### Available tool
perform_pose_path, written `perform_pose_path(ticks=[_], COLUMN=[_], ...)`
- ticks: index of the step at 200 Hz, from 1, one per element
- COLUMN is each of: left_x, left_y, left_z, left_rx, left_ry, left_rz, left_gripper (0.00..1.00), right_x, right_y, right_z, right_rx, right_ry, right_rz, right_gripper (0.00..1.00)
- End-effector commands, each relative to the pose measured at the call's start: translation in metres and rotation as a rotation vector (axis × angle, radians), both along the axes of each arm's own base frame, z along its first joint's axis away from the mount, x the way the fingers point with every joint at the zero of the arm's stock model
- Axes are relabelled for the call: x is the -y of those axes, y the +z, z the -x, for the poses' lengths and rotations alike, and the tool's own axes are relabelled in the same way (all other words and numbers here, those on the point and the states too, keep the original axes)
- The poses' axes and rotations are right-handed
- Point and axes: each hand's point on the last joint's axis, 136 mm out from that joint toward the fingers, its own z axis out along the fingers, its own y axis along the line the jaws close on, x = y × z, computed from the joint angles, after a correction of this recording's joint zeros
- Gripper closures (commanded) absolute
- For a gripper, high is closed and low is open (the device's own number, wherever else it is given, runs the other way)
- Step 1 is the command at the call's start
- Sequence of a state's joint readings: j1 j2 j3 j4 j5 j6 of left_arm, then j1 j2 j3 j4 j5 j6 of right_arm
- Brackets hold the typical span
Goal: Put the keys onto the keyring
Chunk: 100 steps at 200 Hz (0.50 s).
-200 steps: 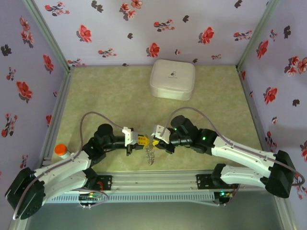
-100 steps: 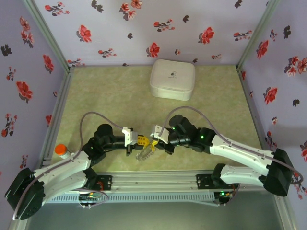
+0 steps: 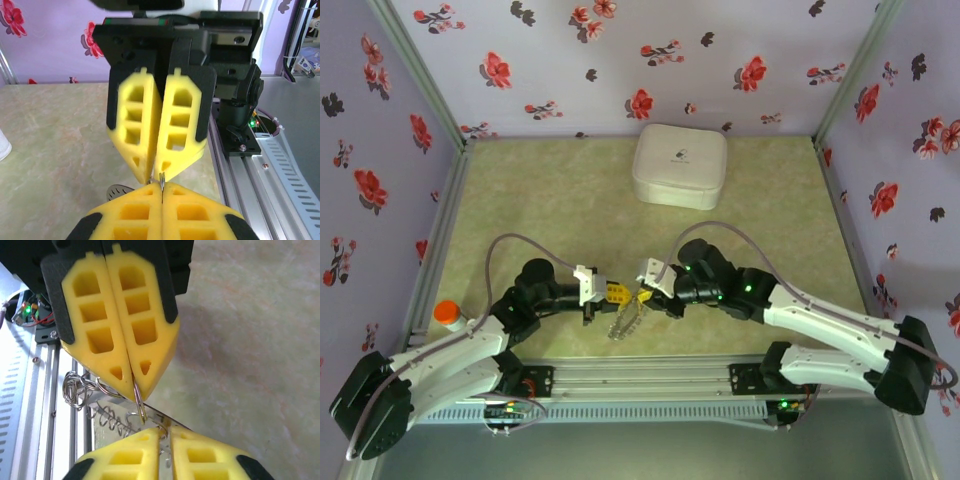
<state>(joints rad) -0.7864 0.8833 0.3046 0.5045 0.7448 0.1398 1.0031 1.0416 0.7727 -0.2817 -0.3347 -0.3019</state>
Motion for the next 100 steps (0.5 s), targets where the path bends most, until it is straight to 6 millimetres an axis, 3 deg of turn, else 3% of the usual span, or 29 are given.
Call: perform_pose_path(ticks=[1,26,100], left_x=[0.0,0.0,0.0], left_y=[0.014,0.014,0.015], left_z=[0.001,0.002,0.0], left_rx=[0.034,0.037,0.046], left_ry=[-0.012,-0.013,-0.006], left_rz=[0.048,0.049,0.05], left_gripper=[1.0,1.0,1.0], right_x=[0.007,0.01,-0.007], right_y=[-0.003,-0.016,-0.026], right_z=[-0.001,0.0,0.011], right_rx=[0.009,-0.03,-0.113], right_ry=[-0.033,-0.051,-0.057], right_rz=[0.001,0.015,-0.068], right_gripper=[0.79,0.74,0.63])
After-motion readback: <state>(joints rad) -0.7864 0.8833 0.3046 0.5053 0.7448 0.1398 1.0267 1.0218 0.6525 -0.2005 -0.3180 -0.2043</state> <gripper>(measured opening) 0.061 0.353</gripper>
